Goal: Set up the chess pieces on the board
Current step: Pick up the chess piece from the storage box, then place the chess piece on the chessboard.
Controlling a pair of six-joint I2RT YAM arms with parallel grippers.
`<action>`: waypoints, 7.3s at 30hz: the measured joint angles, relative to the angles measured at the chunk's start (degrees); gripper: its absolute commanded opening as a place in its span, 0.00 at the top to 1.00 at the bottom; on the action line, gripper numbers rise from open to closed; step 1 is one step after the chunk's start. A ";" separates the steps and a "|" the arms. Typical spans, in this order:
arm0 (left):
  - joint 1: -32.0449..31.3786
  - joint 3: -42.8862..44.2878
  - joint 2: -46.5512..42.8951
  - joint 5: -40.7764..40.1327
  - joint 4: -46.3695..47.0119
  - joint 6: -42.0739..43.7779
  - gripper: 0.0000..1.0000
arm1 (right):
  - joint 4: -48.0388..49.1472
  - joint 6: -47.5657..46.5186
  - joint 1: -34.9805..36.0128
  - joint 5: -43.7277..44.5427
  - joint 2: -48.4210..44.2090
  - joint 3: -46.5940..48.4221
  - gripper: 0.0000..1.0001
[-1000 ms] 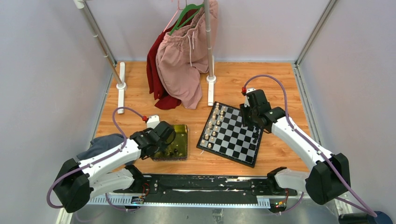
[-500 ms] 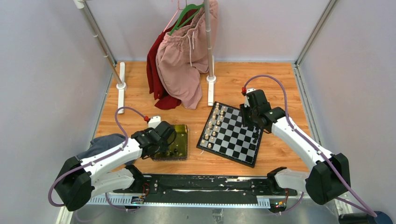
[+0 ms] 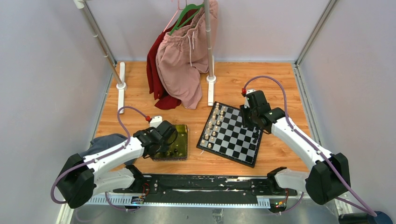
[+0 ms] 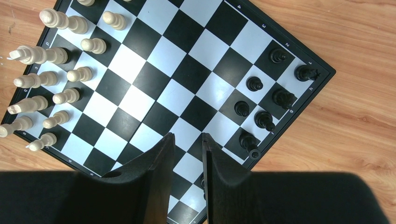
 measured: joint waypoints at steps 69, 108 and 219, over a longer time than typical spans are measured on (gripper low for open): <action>-27.21 67.89 56.41 6.21 2.32 40.61 1.00 | 1.95 12.94 -27.23 8.66 -18.67 -7.13 0.71; -23.63 82.90 72.94 16.04 5.64 44.70 1.00 | 4.92 12.96 -28.22 9.18 -18.73 -11.10 0.71; -22.47 77.88 71.67 19.65 11.34 42.18 1.00 | 2.27 13.05 -28.37 10.73 -24.59 -11.87 0.72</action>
